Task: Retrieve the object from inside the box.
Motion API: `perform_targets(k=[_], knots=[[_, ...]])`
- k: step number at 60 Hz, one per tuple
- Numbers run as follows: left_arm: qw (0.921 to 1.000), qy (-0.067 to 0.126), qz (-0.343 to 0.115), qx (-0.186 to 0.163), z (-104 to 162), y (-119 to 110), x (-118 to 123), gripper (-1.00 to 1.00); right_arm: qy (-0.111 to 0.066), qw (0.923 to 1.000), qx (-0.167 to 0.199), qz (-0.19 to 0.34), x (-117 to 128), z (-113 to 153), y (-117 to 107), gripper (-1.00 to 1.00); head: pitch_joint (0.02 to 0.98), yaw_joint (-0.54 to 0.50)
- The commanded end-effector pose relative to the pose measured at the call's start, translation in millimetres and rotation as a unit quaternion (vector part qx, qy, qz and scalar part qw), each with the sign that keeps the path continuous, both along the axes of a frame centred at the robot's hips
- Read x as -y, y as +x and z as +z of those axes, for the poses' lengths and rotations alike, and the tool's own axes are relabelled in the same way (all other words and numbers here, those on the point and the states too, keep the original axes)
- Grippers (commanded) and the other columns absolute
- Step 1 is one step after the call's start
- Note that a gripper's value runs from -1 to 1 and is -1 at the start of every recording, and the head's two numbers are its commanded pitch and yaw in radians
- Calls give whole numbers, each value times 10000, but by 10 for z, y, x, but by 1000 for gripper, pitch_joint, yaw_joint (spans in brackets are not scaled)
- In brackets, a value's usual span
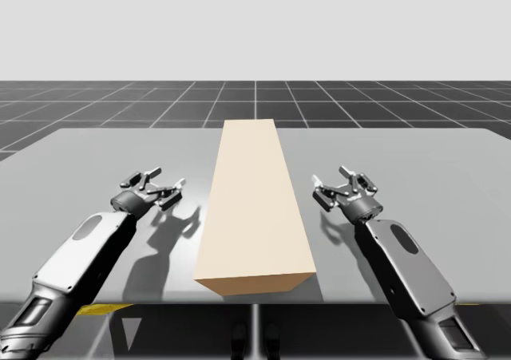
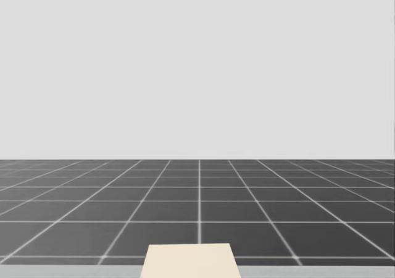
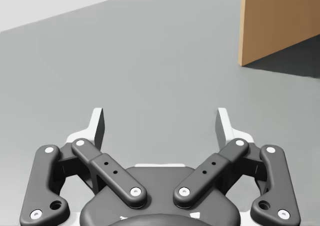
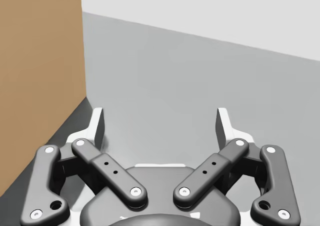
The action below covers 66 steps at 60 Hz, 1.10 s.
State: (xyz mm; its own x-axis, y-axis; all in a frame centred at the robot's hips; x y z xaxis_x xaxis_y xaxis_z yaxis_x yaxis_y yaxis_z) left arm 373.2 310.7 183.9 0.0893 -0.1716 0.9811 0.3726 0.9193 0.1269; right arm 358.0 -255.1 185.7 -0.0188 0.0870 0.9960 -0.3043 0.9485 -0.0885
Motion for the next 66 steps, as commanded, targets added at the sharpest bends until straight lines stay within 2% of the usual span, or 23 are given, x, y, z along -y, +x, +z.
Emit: perform_targets(k=[1,5,8,10,12,14,18,20,22,27,35,40,42,45,48,57,62,66], knots=[[9926,384,-1146,-150,-133,-191,294,-1000,-365,9960,47,816,-201,-129,-126,-1000,43,4],[9871,511,-1511,-119,-142,-267,373,-1000,-435,9948,221,890,-226,-142,-163,-1000,45,3],[9802,673,-1862,-82,-152,-352,474,-1000,-390,9943,291,949,-236,-146,-185,-1000,43,-1],[9746,754,-2108,-53,-152,-414,544,-1000,-440,9936,400,964,-240,-151,-203,-1000,42,-6],[9713,731,-2261,-64,-150,-460,605,-1000,-386,9934,443,989,-242,-155,-219,-1000,40,-11],[9656,824,-2467,-25,-151,-520,674,-1000,-434,9927,526,999,-250,-178,-248,-1000,38,-18],[9596,902,-2665,-29,-148,-593,778,-1000,-412,9913,630,1082,-270,-202,-282,-1000,36,-24],[9548,958,-2812,-34,-146,-631,842,-1000,-499,9909,697,1033,-290,-219,-303,-1000,34,-25],[9532,1028,-2845,1,-132,-649,884,-1000,-503,9904,704,1078,-297,-226,-311,-1000,32,-26],[9513,904,-2947,48,-75,-637,993,-1000,-531,9896,720,1123,-310,-254,-313,-1000,32,-22],[9486,841,-3050,-60,-57,-494,1079,-1000,-523,9895,761,1108,-302,-250,-310,-1000,36,-14],[9468,709,-3135,-163,-42,-356,1140,-1000,-518,9893,810,1100,-298,-249,-314,-1000,40,-9],[9464,578,-3169,-225,-45,-284,1168,-1000,-510,9892,825,1102,-298,-249,-319,-1000,42,-8],[9465,606,-3162,-230,-53,-209,1193,-1000,-528,9889,845,1100,-300,-251,-329,-1000,44,-6],[9450,512,-3217,-304,-55,-129,1235,-1000,-537,9888,851,1103,-299,-255,-338,-1000,46,-3],[9415,521,-3309,-365,-69,85,1434,-1000,-534,9887,841,1123,-282,-250,-361,-1000,58,-6],[9413,377,-3320,-476,-126,215,1511,-1000,-528,9883,831,1162,-279,-239,-379,-1000,63,-11],[9408,336,-3328,-552,-204,302,1583,-1000,-539,9879,842,1189,-281,-235,-391,-1000,71,-15]])
